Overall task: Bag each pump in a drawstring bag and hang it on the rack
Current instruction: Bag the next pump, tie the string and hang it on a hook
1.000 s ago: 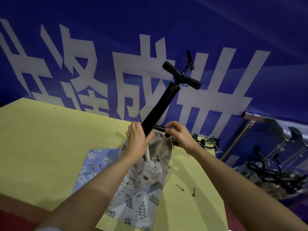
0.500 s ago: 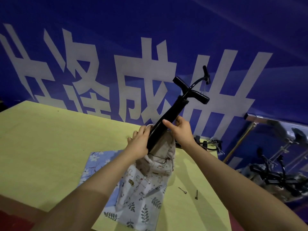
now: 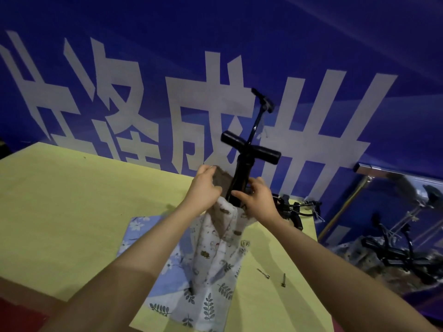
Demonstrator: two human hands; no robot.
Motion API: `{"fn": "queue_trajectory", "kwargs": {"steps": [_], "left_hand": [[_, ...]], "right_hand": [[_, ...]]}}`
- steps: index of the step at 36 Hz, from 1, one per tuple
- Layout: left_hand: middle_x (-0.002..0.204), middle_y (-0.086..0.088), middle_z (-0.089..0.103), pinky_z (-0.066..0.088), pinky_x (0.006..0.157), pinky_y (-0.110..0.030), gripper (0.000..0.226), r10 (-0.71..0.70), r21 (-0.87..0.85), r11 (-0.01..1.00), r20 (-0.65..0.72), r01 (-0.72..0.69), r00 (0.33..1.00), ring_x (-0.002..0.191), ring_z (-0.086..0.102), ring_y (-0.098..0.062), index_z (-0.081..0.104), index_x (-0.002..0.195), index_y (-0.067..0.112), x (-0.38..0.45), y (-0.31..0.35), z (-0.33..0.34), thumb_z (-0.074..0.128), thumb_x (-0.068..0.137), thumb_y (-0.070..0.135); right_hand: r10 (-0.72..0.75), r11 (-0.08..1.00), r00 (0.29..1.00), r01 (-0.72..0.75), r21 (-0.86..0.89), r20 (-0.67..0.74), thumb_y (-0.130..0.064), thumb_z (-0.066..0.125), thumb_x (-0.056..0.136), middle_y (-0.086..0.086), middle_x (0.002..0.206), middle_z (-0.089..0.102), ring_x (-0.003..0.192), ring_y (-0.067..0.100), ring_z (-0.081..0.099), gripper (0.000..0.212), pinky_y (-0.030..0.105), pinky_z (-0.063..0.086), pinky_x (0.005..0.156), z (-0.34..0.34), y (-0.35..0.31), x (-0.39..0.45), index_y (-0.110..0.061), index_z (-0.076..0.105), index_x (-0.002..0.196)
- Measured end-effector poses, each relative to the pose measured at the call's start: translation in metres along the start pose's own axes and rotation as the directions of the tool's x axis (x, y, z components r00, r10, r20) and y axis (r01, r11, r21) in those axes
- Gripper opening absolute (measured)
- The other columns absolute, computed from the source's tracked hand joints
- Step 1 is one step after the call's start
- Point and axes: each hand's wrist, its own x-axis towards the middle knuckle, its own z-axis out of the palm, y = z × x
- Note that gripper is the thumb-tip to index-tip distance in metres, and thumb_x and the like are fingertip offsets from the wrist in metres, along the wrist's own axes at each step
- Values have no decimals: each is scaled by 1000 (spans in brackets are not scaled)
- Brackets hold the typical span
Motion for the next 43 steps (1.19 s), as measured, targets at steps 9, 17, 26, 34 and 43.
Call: {"fn": "queue_trajectory", "kwargs": {"steps": [9,17,26,34,43], "left_hand": [[134,-8,38,30,81,-10,48,-37,-37,999,-103,33,994,110,47,-16,40,132,4,-9,-5,11,56,87,5],[148,-9,15,26,107,-28,77,169,55,986,-243,-161,955,136,24,-26,16,144,15,-16,-6,6,61,81,13],[149,-6,31,3,114,-44,48,404,512,798,-64,-317,912,145,9,-29,40,136,30,3,8,6,46,91,48],[114,-10,55,17,105,-43,35,460,511,798,-174,-319,871,120,42,-36,55,119,22,9,9,15,54,85,29],[107,-9,59,30,105,-53,35,477,538,781,-186,-317,859,113,49,-38,57,115,21,7,19,28,62,81,25]], "right_hand": [[-3,969,997,21,-248,73,-43,72,80,0,97,39,109,23,40,51,33,42,85,17,6,-9,-17,61,122],[-4,960,995,32,-277,102,-45,70,80,0,97,38,104,21,36,48,29,37,83,22,19,-14,-19,62,120],[1,966,959,72,-248,282,-39,75,77,2,105,39,106,20,35,64,30,40,89,12,22,-8,-15,52,130],[138,724,958,75,-686,251,-22,54,91,10,105,63,96,30,62,22,35,52,74,-12,30,-5,-9,66,104],[123,979,992,-119,-166,15,-17,52,96,8,92,60,85,26,61,21,33,48,71,-28,30,1,-6,70,92]]}}
